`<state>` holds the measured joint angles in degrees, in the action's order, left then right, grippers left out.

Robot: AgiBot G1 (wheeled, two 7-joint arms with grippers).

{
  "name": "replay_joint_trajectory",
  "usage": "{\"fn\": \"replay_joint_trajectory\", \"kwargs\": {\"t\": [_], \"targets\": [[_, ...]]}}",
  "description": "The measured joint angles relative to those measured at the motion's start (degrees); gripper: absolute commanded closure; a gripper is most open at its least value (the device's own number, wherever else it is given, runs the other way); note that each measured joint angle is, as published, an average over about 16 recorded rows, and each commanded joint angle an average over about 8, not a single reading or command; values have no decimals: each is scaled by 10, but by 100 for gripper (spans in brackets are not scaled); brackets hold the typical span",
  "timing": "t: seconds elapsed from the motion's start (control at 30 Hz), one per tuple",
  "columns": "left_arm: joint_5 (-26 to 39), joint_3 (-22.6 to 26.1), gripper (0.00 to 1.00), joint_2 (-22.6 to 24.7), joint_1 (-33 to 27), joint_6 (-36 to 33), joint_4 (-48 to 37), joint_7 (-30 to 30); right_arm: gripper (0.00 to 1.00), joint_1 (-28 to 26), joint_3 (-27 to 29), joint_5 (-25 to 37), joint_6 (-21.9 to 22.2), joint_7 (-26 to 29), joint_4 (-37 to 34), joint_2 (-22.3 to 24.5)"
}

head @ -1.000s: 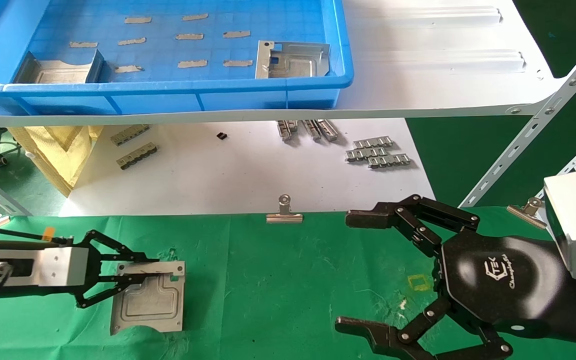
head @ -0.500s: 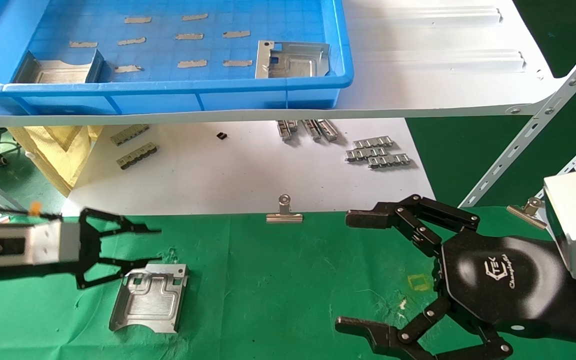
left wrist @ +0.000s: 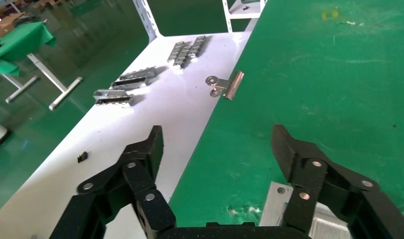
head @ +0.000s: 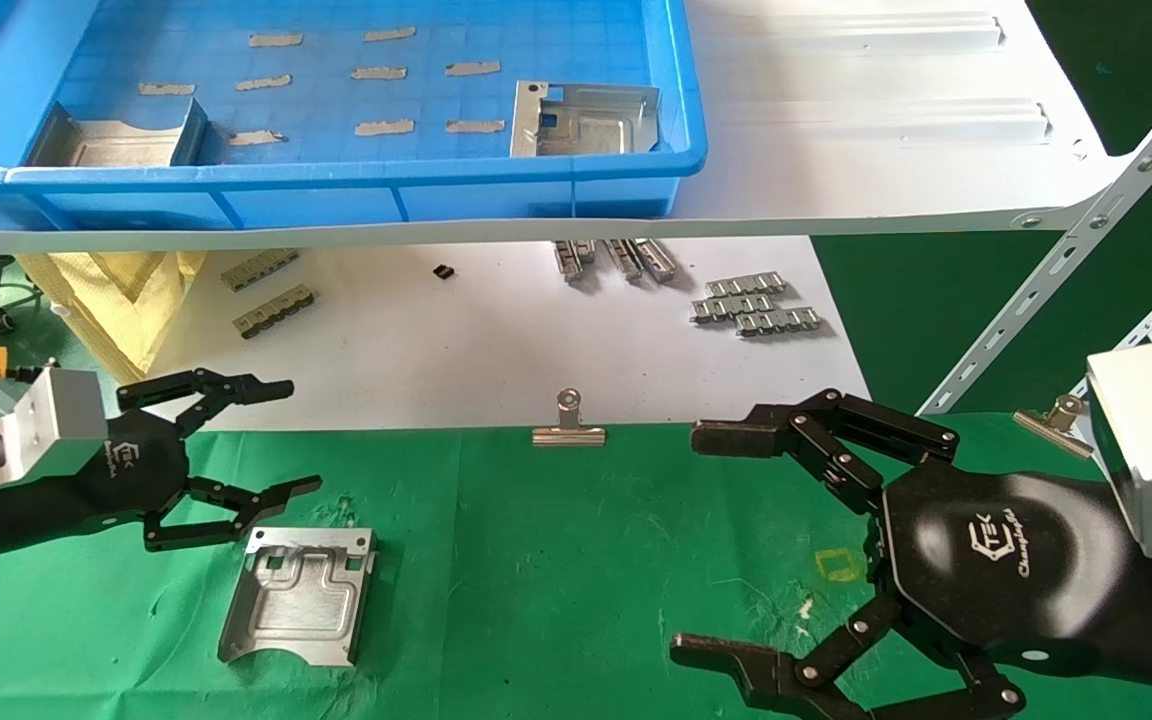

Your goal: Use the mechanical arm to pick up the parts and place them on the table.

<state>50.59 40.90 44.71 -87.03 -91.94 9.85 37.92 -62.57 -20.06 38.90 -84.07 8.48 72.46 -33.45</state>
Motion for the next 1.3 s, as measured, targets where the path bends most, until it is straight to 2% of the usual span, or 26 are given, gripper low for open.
{"fn": "replay_joint_trajectory", "kwargs": {"t": [0.23, 0.43, 1.3], "targets": [[4, -5, 0, -2, 3, 2, 18, -6, 0, 0, 0, 0, 0, 0, 0, 0], [1, -20, 0, -8, 17, 6, 58, -35, 0, 0, 0, 0, 0, 0, 0, 0], [-41, -128, 0, -50, 129, 33, 331, -248, 0, 0, 0, 0, 0, 0, 0, 0]]}}
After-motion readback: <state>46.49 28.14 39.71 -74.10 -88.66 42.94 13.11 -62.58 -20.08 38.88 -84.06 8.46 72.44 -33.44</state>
